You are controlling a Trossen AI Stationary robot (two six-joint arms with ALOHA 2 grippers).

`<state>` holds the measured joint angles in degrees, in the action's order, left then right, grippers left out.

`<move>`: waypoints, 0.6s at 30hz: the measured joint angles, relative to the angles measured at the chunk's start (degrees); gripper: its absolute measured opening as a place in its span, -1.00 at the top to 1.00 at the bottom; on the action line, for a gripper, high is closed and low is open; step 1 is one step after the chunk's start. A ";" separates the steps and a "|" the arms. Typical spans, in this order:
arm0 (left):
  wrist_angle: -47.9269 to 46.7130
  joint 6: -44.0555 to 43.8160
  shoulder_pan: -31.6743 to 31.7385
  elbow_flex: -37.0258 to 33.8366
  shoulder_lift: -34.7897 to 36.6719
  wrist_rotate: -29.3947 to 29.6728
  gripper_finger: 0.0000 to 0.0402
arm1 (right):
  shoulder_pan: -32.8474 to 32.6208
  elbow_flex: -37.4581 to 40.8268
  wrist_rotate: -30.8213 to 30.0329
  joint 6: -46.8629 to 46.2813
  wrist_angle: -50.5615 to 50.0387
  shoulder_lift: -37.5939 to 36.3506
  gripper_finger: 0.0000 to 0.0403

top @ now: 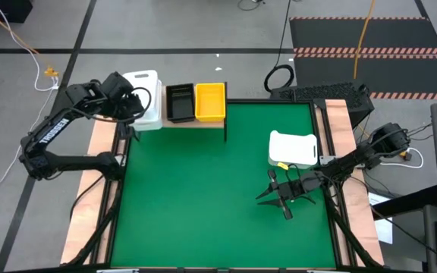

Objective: Stack baskets on shelf by color
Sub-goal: Stack the bottom white bin on top of the other white bin on the shelf

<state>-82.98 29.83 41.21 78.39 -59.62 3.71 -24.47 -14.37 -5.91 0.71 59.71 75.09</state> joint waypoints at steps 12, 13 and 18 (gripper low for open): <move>4.84 -2.83 0.14 0.00 2.65 12.69 0.10 | 0.00 -0.02 -0.02 -0.63 -2.15 0.00 0.63; 5.71 -3.55 0.14 0.00 3.44 12.92 0.07 | 0.00 -0.02 -0.02 -0.86 -2.15 0.00 0.63; 7.18 -13.34 -1.23 0.04 7.81 11.60 -0.01 | 0.00 -0.02 -0.26 -1.40 -2.14 0.00 0.63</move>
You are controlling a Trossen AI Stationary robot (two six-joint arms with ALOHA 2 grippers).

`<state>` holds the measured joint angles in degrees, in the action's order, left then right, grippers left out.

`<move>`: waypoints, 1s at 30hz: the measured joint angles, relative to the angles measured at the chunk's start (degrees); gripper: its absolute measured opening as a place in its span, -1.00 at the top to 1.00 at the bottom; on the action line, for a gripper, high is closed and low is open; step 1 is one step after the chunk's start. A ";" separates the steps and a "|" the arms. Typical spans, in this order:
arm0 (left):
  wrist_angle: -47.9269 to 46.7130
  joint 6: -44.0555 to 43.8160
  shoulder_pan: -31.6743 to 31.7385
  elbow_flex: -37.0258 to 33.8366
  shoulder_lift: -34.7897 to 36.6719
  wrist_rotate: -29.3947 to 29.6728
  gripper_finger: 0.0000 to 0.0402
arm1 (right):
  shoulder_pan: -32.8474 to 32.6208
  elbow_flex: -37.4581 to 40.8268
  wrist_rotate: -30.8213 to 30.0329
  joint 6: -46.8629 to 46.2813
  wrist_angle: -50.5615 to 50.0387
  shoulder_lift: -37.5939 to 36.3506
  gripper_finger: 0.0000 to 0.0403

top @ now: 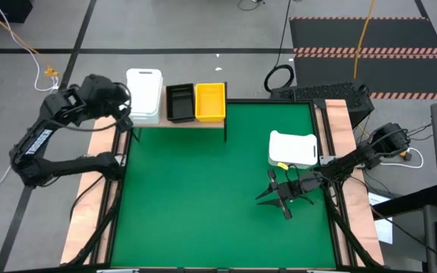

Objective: Stack baskets on shelf by color
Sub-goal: Stack the bottom white bin on top of the other white bin on the shelf, then stack the white bin on top of the other white bin on the shelf

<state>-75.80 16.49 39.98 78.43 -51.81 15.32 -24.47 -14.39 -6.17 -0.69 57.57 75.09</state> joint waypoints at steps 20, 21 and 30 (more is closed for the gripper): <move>6.65 -34.12 -18.93 -3.13 3.82 -2.32 0.56 | 3.84 -8.00 -11.76 5.95 -29.43 -19.25 0.63; 8.84 -34.85 -20.94 -4.69 4.22 -2.01 0.59 | 4.34 -10.49 -14.36 4.40 -38.85 -21.09 0.63; 29.19 -39.60 -37.68 -24.58 3.81 0.44 0.80 | 7.26 -22.28 -17.83 -13.32 -85.88 -24.88 0.63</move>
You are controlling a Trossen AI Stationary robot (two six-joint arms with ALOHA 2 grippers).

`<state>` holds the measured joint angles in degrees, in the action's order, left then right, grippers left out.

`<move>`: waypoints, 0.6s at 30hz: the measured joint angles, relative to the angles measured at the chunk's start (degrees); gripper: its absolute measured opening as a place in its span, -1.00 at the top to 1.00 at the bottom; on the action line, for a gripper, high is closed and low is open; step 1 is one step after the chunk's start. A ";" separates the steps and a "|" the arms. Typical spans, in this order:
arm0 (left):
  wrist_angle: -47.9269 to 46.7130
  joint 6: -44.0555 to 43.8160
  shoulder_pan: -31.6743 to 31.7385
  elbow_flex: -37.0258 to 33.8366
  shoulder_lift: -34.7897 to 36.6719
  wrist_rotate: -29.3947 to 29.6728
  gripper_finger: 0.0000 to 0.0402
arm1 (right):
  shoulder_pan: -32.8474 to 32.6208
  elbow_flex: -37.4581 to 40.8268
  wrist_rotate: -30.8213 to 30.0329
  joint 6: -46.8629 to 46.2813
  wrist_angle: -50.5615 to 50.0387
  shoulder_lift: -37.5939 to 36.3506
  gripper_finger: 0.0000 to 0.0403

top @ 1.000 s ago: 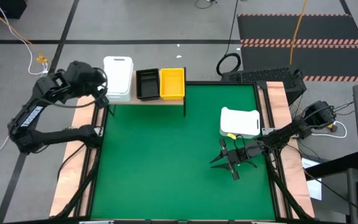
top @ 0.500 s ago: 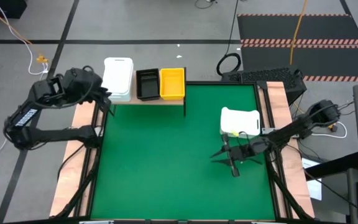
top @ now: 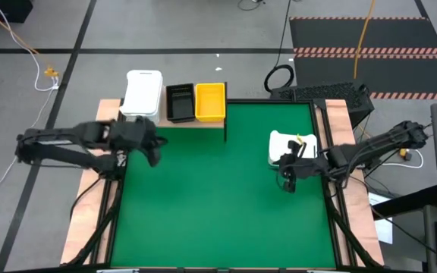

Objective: Stack baskets on shelf by color
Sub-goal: Stack the white bin on top of the other white bin on the shelf

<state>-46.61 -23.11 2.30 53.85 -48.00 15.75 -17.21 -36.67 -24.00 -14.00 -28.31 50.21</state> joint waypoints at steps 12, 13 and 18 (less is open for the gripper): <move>13.36 -7.14 -15.13 -8.99 -8.04 3.19 0.83 | 4.37 0.03 4.22 -8.13 -9.84 5.91 0.37; 13.59 -7.48 -16.22 -8.99 -8.89 3.85 0.83 | 4.90 0.03 3.51 -8.48 -9.53 6.65 0.30; 14.18 -10.32 -19.96 -9.04 -13.92 5.86 0.83 | 8.26 0.03 -1.83 -11.15 -9.74 9.11 0.05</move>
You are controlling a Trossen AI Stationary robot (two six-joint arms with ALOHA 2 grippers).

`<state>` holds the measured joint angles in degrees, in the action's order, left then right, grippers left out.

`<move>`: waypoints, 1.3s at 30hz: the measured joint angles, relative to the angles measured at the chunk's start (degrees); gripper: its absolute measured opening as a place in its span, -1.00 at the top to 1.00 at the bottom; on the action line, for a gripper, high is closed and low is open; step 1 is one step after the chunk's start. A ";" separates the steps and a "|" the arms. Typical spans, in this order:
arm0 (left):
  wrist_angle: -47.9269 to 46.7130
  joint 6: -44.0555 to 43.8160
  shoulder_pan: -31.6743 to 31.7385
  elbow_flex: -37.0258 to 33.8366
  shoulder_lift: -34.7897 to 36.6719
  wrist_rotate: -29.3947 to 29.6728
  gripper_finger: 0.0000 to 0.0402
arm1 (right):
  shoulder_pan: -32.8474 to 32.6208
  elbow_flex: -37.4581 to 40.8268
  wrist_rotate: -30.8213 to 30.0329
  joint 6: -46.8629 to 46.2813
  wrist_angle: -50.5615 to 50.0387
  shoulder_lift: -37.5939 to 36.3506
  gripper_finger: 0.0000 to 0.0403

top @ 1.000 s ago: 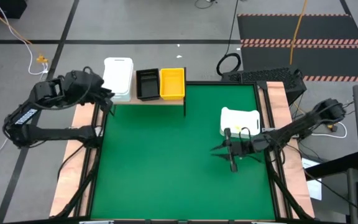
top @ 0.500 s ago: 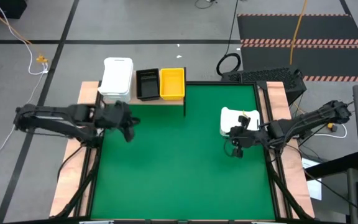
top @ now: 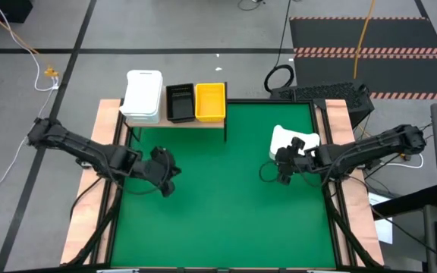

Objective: Stack baskets on shelf by color
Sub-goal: Stack the white bin on top of the other white bin on the shelf

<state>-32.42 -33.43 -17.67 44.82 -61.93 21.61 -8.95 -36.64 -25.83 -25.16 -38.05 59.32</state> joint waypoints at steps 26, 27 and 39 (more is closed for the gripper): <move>13.18 0.00 -5.29 0.00 -14.24 -6.38 0.82 | -0.77 0.17 36.05 18.45 17.82 1.80 0.98; 14.47 1.40 -5.29 0.00 -14.24 -6.60 0.82 | -1.69 0.17 38.62 20.20 20.65 1.80 0.98; 50.42 28.98 -7.28 0.31 -25.11 -10.09 0.79 | -6.14 0.11 46.27 28.29 41.36 13.53 0.99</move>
<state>17.99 -4.45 -24.94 45.13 -87.04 11.52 -15.09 -36.53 20.44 3.13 3.30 72.85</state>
